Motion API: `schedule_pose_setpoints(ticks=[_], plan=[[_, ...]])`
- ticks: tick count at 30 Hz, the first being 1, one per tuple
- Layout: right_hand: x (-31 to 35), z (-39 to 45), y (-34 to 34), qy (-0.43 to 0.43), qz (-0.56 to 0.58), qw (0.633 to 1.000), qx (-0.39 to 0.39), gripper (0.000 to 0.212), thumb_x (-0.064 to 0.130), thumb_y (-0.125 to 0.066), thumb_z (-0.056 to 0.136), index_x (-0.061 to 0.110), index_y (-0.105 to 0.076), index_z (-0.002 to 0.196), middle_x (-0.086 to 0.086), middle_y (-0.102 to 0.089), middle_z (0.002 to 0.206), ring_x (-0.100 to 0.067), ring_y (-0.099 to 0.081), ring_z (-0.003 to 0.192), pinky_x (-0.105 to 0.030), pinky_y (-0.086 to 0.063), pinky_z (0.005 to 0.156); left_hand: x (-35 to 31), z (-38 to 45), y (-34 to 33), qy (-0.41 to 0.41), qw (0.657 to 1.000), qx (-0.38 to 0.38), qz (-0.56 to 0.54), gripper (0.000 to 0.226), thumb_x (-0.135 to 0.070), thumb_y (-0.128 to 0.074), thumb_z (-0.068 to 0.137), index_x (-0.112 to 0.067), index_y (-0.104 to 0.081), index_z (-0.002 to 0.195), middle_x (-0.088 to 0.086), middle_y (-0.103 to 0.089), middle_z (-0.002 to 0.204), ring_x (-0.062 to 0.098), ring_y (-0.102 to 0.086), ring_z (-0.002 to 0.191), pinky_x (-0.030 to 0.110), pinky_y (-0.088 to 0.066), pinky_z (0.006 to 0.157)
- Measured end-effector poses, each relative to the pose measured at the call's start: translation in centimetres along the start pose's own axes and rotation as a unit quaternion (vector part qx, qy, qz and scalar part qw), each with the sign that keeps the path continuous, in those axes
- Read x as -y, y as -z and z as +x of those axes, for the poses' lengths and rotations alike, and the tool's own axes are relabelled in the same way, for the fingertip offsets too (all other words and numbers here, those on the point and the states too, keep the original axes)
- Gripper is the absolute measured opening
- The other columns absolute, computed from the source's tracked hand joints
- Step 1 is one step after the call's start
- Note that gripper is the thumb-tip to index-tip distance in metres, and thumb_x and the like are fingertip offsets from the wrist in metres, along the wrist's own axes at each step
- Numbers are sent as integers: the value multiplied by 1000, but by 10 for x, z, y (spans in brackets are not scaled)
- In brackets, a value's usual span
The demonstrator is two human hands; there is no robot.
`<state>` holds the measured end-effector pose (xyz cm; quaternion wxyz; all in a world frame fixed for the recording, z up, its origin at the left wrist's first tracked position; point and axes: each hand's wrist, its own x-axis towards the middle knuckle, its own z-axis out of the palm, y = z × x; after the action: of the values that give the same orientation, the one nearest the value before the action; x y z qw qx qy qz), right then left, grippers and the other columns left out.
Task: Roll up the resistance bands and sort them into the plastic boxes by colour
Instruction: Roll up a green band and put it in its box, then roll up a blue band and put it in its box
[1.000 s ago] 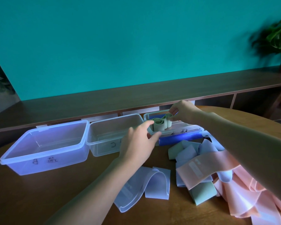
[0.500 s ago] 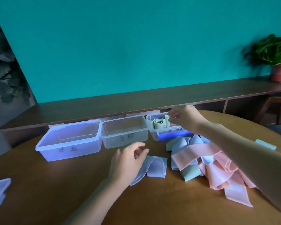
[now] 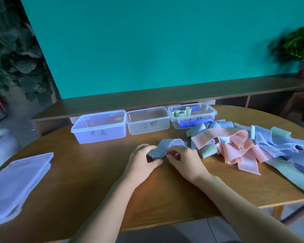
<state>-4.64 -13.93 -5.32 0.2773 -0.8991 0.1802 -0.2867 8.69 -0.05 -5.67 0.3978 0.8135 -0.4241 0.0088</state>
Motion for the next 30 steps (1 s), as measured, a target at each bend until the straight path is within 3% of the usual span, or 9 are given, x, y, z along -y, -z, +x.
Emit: schedule_pose_setpoints(ticks=[4, 10, 15, 19, 21, 23, 25, 27, 30], plan=[[0, 0, -5, 23, 5, 1000, -5, 20, 21, -70, 94, 17, -75, 112, 8, -70, 97, 3, -56, 74, 2, -36, 73, 5, -5, 7, 12, 999, -2, -47, 37, -23, -84, 77, -29, -74, 112, -17, -65, 112, 0, -62, 98, 17, -50, 87], [1, -8, -11, 78, -26, 996, 18, 24, 22, -71, 93, 17, -73, 116, 11, -58, 96, 1, -52, 73, -11, -40, 78, -2, -17, 11, 37, 994, -36, -92, 20, -18, -92, 68, -20, -77, 81, -16, -67, 97, 2, -68, 80, 12, -52, 74], [12, -21, -13, 111, -38, 992, 39, 28, 32, -68, 96, 22, -70, 122, 7, -57, 114, -3, -55, 75, -24, -51, 83, 2, -40, 25, 20, 993, -72, -95, 15, -4, -84, 77, -16, -80, 87, -10, -69, 105, -2, -69, 84, 11, -53, 79], [26, -31, -21, 134, -3, 988, 73, 29, 36, -67, 96, 26, -71, 123, 10, -55, 111, 2, -55, 81, -14, -44, 84, 6, -62, 35, 1, 995, -82, -52, 14, -10, -83, 80, -21, -81, 88, -14, -65, 112, -5, -66, 86, 4, -46, 81], [35, -36, -25, 152, 16, 985, 77, 27, 34, -68, 96, 26, -72, 121, 10, -57, 112, 10, -54, 82, -7, -39, 83, 9, -77, 42, -33, 997, -69, -22, 12, -13, -82, 81, -20, -79, 89, -15, -66, 113, -4, -67, 88, 10, -50, 85], [41, -41, -24, 156, 41, 984, 72, 24, 28, -68, 94, 24, -73, 117, 10, -59, 112, 6, -58, 79, -6, -41, 79, 14, -94, 51, -80, 995, -54, 21, 10, -13, -80, 83, -19, -75, 91, -17, -68, 111, -2, -66, 91, 16, -53, 86], [43, -46, -19, 137, 78, 986, 50, 24, 24, -65, 91, 22, -75, 113, 11, -61, 107, -6, -61, 72, -9, -43, 72, 19, -109, 62, -107, 992, -42, 55, 12, -13, -76, 87, -22, -71, 92, -19, -70, 106, -1, -65, 92, 22, -53, 83], [42, -47, -13, 87, 92, 992, -14, 28, 32, -58, 89, 22, -76, 108, 10, -63, 101, -9, -61, 69, -14, -44, 68, 23, -119, 70, -102, 991, -54, 63, 15, -11, -74, 88, -24, -69, 92, -17, -71, 99, 2, -66, 90, 27, -54, 81], [38, -41, -9, -27, 27, 994, -99, 37, 40, -50, 95, 18, -71, 115, -2, -62, 113, -13, -63, 90, -24, -46, 77, 27, -126, 76, -118, 988, -74, 72, 19, -4, -74, 86, -21, -70, 91, -15, -72, 95, 3, -66, 89, 30, -54, 79]])
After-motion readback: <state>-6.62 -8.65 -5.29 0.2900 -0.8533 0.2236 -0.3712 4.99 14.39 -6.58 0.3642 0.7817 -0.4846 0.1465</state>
